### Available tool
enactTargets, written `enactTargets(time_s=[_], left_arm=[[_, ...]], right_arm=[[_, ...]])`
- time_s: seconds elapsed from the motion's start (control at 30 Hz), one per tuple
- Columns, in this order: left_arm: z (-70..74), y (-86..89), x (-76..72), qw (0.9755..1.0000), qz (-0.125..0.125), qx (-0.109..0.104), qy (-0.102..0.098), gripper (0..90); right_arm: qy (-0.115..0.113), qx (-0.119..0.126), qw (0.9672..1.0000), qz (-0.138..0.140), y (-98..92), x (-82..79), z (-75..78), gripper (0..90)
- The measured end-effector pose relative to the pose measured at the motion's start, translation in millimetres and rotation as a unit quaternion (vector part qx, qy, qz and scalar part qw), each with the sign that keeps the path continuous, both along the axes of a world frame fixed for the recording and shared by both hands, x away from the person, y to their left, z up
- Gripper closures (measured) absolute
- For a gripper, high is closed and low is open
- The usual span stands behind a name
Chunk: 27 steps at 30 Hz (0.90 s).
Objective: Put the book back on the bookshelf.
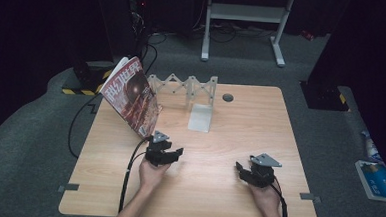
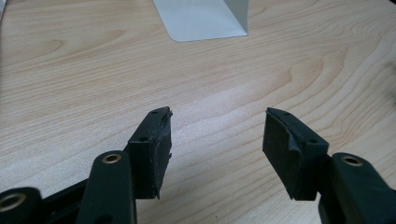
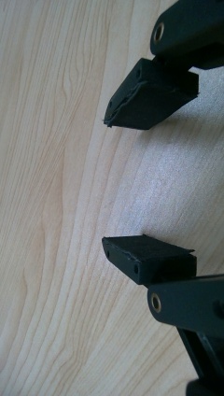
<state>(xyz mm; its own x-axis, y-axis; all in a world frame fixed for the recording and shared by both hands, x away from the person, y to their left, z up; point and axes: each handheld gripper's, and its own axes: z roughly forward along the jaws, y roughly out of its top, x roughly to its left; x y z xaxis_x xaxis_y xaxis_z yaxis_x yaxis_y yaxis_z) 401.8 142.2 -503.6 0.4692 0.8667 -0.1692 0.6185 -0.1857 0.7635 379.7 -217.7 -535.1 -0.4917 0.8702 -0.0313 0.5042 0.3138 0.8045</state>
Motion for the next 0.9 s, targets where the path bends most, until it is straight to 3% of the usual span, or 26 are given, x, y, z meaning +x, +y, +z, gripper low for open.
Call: enactTargets(time_s=[0.13, 0.33, 0.4, 0.57, 0.9], left_arm=[[-7.2, -5.5, -1.4, 0.9995, 0.006, 0.026, -0.014, 41.9], [-20.6, -10.5, -2.2, 0.9978, 0.008, 0.065, -0.012, 41.5], [-22.1, -11.9, -3.7, 0.9967, 0.007, 0.078, -0.024, 40.9], [-28.7, -14.4, -9.2, 0.9959, 0.013, 0.071, -0.054, 37.3], [-31.1, -14.5, -9.1, 0.9957, 0.016, 0.067, -0.061, 32.7]], right_arm=[[0.000, 0.000, 1.0000, 0.000, -0.1, 0.1, 0.0, 35.4], [0.000, 0.000, 1.0000, 0.001, -0.4, 0.4, 0.0, 35.4], [0.001, 0.001, 1.0000, 0.000, -0.2, 0.2, 0.0, 35.3], [0.000, 0.000, 1.0000, 0.001, -0.3, 0.4, 0.0, 35.3], [0.001, 0.001, 1.0000, -0.002, -0.3, 0.5, -0.1, 35.2]])
